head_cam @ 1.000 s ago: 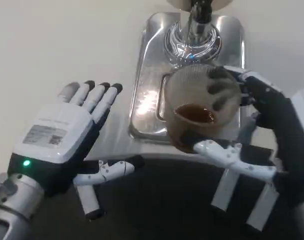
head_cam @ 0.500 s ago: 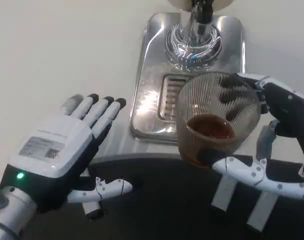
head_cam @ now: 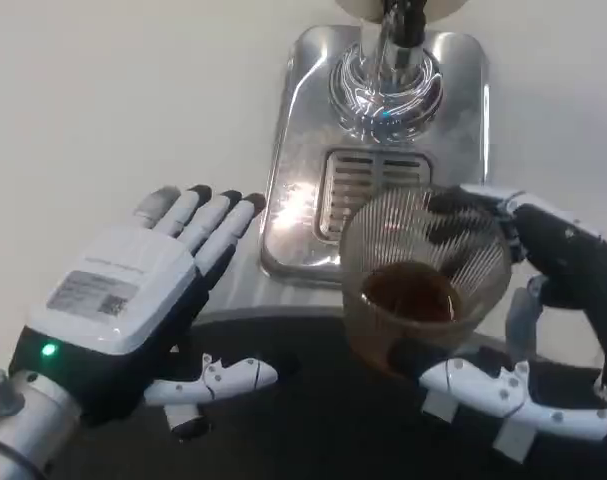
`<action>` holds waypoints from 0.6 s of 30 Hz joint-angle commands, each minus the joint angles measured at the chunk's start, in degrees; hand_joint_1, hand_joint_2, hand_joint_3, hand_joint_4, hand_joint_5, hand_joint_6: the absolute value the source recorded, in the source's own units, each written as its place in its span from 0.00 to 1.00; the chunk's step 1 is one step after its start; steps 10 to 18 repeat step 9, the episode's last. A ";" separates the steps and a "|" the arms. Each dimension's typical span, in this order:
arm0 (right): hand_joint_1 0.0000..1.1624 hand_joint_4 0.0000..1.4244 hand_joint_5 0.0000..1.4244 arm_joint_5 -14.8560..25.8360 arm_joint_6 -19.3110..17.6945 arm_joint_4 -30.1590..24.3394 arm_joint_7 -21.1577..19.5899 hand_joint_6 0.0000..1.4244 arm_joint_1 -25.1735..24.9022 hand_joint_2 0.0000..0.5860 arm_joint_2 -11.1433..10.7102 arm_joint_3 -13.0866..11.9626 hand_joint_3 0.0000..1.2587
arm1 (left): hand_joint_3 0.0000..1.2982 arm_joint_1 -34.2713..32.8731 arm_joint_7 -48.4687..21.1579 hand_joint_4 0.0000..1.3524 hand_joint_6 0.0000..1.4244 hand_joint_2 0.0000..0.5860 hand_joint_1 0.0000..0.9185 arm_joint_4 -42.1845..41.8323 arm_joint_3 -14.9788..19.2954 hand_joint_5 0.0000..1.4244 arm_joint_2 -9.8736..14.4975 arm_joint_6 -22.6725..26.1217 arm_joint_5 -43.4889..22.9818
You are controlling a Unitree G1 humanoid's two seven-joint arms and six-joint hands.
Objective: Grasp the cup under the faucet to collect the drink, then remove the cup.
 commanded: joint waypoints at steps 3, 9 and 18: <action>1.00 0.56 0.60 0.32 -3.12 -1.48 1.42 0.80 -0.87 0.54 0.77 -1.12 0.61 | 0.00 0.35 -1.12 0.00 0.00 0.21 0.00 -0.46 -0.17 0.00 -0.86 0.12 0.15; 1.00 0.56 0.60 -1.00 -3.81 -1.48 2.06 0.80 -1.02 0.52 1.32 -0.32 0.61 | 0.00 0.35 -1.04 0.00 0.00 0.21 0.00 -0.27 -0.30 0.00 -1.44 0.17 0.52; 1.00 0.56 0.60 -1.00 -3.81 -1.48 2.06 0.80 -1.02 0.52 1.32 -0.32 0.61 | 0.00 0.35 -1.04 0.00 0.00 0.21 0.00 -0.27 -0.30 0.00 -1.44 0.17 0.52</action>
